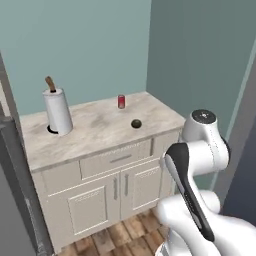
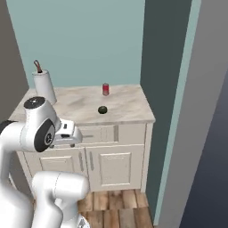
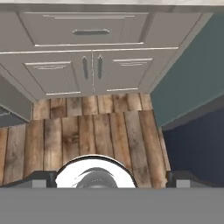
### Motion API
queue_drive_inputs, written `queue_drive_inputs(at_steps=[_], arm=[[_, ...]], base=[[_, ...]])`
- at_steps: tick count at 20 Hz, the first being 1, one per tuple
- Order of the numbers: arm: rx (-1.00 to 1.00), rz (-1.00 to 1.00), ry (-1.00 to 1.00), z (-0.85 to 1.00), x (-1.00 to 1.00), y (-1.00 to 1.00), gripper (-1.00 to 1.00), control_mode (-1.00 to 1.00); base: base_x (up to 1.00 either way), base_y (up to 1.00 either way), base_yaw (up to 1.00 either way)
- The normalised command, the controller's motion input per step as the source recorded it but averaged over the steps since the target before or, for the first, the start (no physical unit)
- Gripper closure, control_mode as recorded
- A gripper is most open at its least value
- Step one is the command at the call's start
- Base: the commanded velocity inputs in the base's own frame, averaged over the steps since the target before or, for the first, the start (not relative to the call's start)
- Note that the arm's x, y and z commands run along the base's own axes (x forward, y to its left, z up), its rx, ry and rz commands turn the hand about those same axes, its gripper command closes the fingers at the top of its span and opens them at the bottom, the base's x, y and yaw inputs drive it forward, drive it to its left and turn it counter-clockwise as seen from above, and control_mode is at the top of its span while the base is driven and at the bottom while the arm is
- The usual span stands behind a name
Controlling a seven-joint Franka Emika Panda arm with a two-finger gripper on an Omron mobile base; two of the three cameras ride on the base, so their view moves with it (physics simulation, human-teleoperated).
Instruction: Place the bell pepper and squash inside the fridge drawer. Close the drawer after placing the vegetables.
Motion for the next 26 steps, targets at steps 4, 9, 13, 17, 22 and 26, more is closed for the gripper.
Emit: queue_drive_inputs(at_steps=[4,9,13,17,22,26], arm=[[0.00,0.00,0.00,0.00,0.00,0.00,-1.00,1.00],[0.00,0.00,0.00,0.00,0.00,0.00,-1.00,1.00],[0.00,0.00,0.00,0.00,0.00,0.00,-1.00,1.00],[0.12,0.12,0.00,-0.23,0.81,-0.29,-1.00,-1.00],[0.07,0.07,0.00,-0.39,0.94,-0.02,-1.00,-1.00],[0.03,0.03,0.00,-0.50,0.65,0.00,-1.00,-1.00]], base=[[1.00,-0.16,0.07],[0.95,-0.48,0.14],[0.79,-0.20,0.12],[0.00,0.00,0.00],[0.00,0.00,0.00],[0.00,0.00,0.00]])
